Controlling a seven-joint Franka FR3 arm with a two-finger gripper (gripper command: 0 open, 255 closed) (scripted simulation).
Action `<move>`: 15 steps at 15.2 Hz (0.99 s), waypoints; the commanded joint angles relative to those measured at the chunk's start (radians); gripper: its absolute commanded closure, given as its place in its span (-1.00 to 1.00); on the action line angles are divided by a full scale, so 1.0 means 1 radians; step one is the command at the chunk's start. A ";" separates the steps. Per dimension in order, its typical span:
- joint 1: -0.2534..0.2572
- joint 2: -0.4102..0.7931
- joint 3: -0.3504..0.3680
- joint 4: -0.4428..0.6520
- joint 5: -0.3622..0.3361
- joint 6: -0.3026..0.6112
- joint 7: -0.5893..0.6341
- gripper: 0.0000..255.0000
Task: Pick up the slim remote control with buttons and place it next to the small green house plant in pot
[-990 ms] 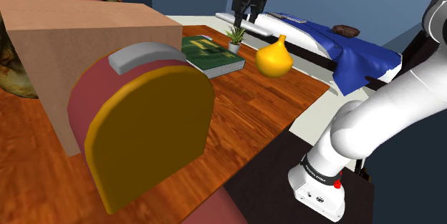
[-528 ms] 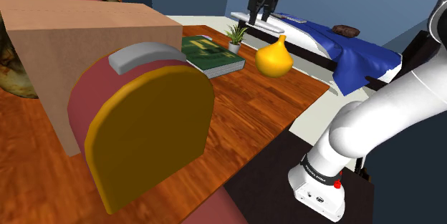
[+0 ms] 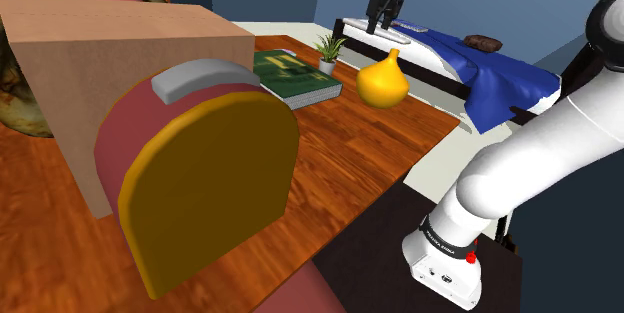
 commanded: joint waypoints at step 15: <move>-0.163 0.346 -0.257 0.385 0.061 -0.049 -0.420 1.00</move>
